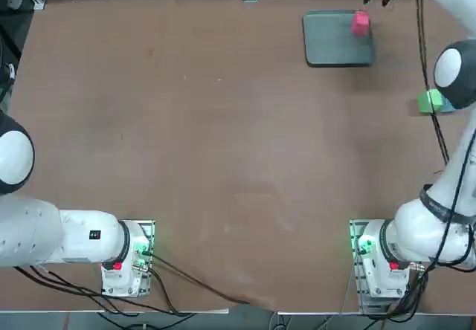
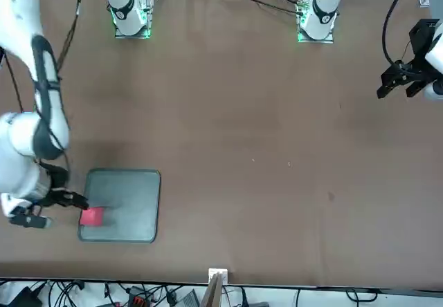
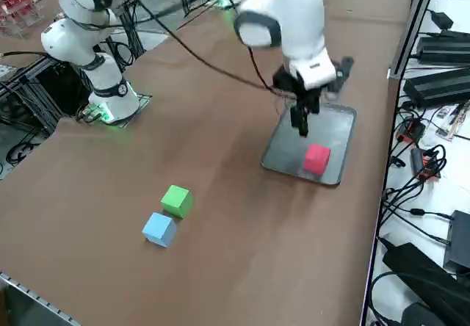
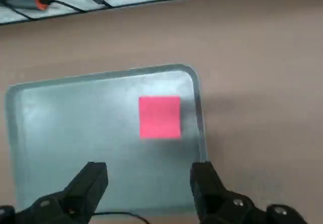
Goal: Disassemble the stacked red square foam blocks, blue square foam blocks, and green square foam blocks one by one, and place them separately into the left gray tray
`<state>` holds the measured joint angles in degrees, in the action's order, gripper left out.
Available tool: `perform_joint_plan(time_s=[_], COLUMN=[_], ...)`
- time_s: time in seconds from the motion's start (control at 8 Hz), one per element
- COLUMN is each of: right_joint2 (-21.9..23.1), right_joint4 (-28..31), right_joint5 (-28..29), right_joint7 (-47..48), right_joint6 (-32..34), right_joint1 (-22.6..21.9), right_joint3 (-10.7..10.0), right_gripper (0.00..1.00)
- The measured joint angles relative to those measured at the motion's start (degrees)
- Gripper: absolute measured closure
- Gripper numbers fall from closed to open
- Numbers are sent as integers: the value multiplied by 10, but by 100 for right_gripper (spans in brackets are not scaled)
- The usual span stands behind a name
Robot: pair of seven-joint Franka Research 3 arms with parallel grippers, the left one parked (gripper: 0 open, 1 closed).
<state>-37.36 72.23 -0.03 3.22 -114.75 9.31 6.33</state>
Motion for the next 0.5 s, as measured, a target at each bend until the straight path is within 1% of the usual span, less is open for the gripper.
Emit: perform_joint_plan(time_s=[0.25,0.38,0.5], right_joint2=[65,92,118], right_joint4=[15,35,69], right_joint5=[1,1,2], right_joint7=[32,60,93], right_joint6=[120,161,176], right_joint1=[23,47,71], right_joint3=[-6,-7,-8], right_gripper=[0,0,0])
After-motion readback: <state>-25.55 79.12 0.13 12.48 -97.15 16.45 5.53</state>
